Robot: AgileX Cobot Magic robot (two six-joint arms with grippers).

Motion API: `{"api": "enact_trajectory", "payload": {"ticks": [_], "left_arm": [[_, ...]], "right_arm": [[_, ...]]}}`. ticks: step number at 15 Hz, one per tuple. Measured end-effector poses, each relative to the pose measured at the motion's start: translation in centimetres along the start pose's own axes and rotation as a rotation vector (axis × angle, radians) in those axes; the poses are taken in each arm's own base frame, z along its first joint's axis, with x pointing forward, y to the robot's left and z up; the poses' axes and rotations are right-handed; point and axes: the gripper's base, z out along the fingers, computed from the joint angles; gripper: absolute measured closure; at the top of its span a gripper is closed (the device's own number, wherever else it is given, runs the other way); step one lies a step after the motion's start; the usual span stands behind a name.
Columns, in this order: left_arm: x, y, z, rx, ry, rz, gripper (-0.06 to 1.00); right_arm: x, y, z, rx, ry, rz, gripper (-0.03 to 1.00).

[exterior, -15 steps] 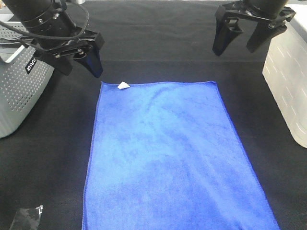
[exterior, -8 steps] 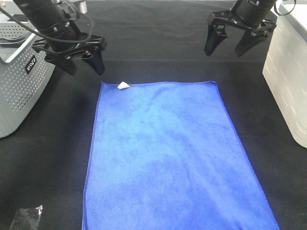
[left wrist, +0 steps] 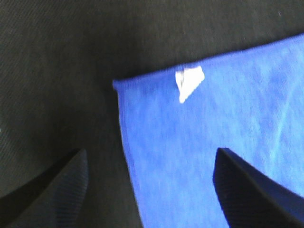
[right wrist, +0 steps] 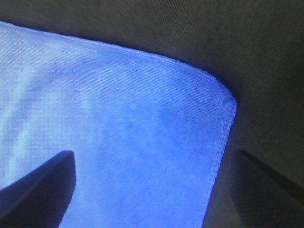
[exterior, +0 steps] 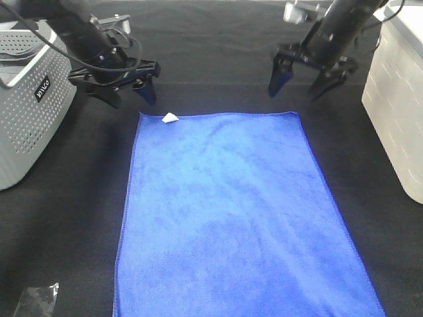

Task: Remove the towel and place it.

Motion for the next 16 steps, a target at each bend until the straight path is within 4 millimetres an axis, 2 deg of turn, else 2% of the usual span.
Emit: {"api": "enact_trajectory", "payload": {"ticks": [2,4,6,9,16], "left_arm": [[-0.3,0.5,2.0,-0.016,0.043,0.009,0.24],[0.0,1.1,3.9,-0.041,0.084,0.010,0.24],[0.3,1.5,5.3,-0.045,0.106,0.008,0.24],[0.2,1.6,5.8,-0.043,0.096,0.007,0.24],[0.3,1.6,6.2,-0.030,0.101,-0.004,0.24]], "right_arm": [[0.1,-1.3,1.9,0.005,0.027,0.022,0.11],[0.0,-3.1,2.9,0.014,0.034,0.052,0.11],[0.1,-3.9,3.8,0.010,0.034,0.069,0.11],[0.1,-4.3,5.4,0.007,0.029,0.080,0.11],[0.1,-4.4,5.7,0.004,0.025,0.074,0.11]]}}
